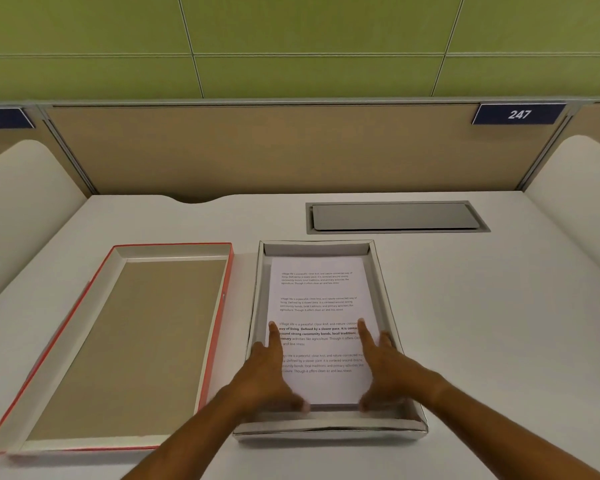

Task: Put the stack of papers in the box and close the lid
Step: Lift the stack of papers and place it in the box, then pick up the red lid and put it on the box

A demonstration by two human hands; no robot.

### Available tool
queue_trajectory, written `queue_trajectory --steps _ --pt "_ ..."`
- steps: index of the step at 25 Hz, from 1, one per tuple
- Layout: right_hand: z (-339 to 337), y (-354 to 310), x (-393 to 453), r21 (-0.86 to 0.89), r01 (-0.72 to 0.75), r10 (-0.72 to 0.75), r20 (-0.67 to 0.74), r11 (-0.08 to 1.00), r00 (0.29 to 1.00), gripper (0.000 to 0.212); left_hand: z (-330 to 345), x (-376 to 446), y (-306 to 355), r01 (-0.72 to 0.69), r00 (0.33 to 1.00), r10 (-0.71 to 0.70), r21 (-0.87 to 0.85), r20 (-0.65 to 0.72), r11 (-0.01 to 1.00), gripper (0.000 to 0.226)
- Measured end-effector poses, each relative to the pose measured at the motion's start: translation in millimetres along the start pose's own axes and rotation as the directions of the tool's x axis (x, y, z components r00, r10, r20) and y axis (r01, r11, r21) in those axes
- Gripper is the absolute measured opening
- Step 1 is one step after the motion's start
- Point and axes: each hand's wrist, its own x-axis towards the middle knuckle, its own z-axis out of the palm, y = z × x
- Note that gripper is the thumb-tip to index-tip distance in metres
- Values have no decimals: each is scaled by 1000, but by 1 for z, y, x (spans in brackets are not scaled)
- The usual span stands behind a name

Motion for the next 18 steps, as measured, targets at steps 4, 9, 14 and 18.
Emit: queue_trajectory --steps 4,9,14,18 --pt "-21 -5 18 474 100 -6 -195 875 981 67 -29 17 11 56 990 -108 -462 -88 885 102" --pt "-42 -14 24 732 -40 126 -63 680 990 65 -50 28 19 157 980 -189 -795 55 586 91" --pt "-54 -14 8 834 -8 75 -40 552 996 42 -57 35 9 240 957 -268 -826 113 510 116" --pt "-53 -17 9 817 9 98 -80 577 992 49 -58 29 10 220 972 -194 -814 134 538 109"
